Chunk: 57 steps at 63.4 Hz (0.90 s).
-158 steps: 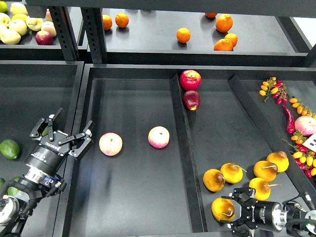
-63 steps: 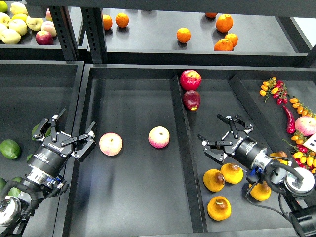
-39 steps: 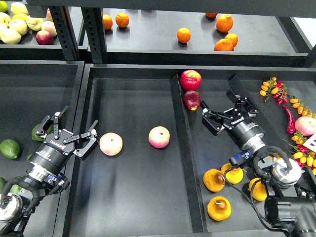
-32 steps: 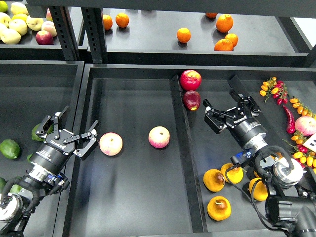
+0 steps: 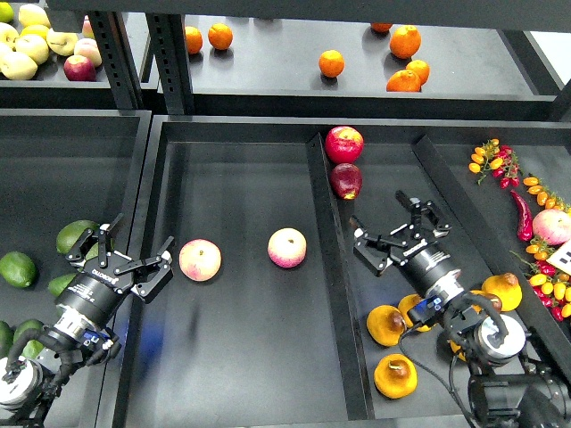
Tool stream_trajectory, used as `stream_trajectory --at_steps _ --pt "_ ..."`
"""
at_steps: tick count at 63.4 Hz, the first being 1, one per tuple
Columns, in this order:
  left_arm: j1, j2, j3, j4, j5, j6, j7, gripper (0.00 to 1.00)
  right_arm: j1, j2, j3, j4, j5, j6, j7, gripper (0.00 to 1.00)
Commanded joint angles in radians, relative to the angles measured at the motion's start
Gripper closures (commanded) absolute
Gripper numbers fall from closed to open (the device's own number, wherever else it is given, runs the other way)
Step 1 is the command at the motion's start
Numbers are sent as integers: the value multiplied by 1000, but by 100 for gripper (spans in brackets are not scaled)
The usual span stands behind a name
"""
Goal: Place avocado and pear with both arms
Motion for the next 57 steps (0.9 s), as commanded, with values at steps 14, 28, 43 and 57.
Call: stream_trajectory --at_steps 14,28,43,57 --pt "-88 0 -51 -85 0 0 -75 1 47 0 -35 9 163 26 0 0" --pt "-116 0 -80 -269 84 30 -87 1 136 0 109 151 100 -66 0 0" --pt "-61 0 -77 -427 259 48 -133 1 19 0 155 346 28 -96 42 0" --pt "69 0 -72 -450 256 32 -136 1 -100 0 157 432 28 -89 107 0"
